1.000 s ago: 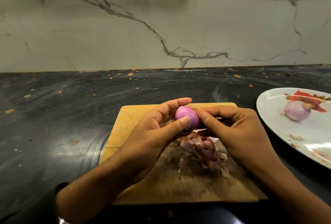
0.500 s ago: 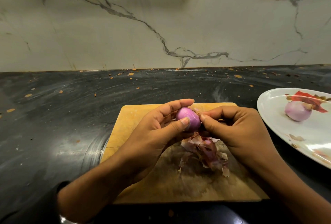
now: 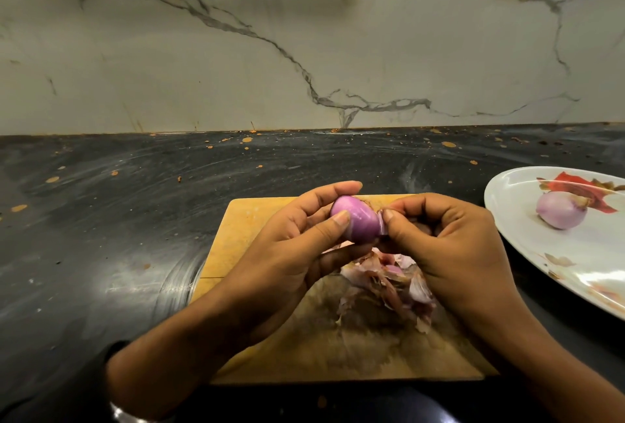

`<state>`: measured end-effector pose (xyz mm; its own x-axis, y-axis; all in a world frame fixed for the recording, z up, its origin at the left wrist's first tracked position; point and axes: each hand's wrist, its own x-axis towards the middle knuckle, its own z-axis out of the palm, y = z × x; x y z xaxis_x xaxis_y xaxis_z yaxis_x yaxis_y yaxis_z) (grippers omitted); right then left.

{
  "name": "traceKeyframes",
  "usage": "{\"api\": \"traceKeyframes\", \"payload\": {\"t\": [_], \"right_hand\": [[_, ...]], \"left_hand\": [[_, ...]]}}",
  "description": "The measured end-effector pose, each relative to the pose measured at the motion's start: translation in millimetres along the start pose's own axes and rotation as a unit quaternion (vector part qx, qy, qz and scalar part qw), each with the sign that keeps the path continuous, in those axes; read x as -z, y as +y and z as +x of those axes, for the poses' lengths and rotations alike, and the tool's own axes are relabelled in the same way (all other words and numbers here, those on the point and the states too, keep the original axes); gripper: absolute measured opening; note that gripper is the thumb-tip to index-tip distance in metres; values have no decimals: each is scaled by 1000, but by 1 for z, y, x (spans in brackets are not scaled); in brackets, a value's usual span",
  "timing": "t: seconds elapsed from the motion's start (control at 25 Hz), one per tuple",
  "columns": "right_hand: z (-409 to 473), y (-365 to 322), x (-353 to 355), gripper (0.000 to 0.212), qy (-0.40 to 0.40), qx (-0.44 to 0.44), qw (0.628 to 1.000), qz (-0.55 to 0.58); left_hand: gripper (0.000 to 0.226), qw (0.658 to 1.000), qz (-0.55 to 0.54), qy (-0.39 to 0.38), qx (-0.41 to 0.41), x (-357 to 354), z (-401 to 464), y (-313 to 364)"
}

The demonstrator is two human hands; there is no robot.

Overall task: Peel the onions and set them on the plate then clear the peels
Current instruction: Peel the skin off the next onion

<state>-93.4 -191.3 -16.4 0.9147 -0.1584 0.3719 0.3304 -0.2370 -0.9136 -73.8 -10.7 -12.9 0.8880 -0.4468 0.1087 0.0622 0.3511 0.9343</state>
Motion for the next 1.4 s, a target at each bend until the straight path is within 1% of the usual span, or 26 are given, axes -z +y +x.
{"api": "traceKeyframes", "payload": {"t": [0.16,0.24,0.32,0.44,0.48,0.68,0.88,1.0,1.16,1.4], "right_hand": [[0,-2,-5,10,-27,-24,999,32],[-2,-4,-8,24,-53,-19,998,40],[-2,-4,-8,28,-64,-13,997,33],[2,1,-5,15,-54,-27,997,49],[3,2,-4,13,-53,-31,997,53],[3,5,-2,14,-39,-18,999,26],[3,1,-2,20,-59,-30,995,68],[3,3,-1,17,-67,-33,994,75],[7,7,1,14,-55,-38,997,36],[7,9,4,11,-51,-17,999,11]], "left_hand": [[41,1000,-24,6,4,0,1,-1],[44,1000,-14,14,-3,0,1,-1],[44,1000,-8,20,-4,0,1,0],[43,1000,-12,17,0,1,0,0],[43,1000,-13,15,2,1,0,0],[43,1000,19,3,-7,-3,-1,-1],[46,999,39,13,-21,-1,-1,0],[47,998,63,10,-21,0,0,-1],[48,996,85,7,-23,0,-1,-4],[50,997,73,1,-13,-1,-1,-4]]}}
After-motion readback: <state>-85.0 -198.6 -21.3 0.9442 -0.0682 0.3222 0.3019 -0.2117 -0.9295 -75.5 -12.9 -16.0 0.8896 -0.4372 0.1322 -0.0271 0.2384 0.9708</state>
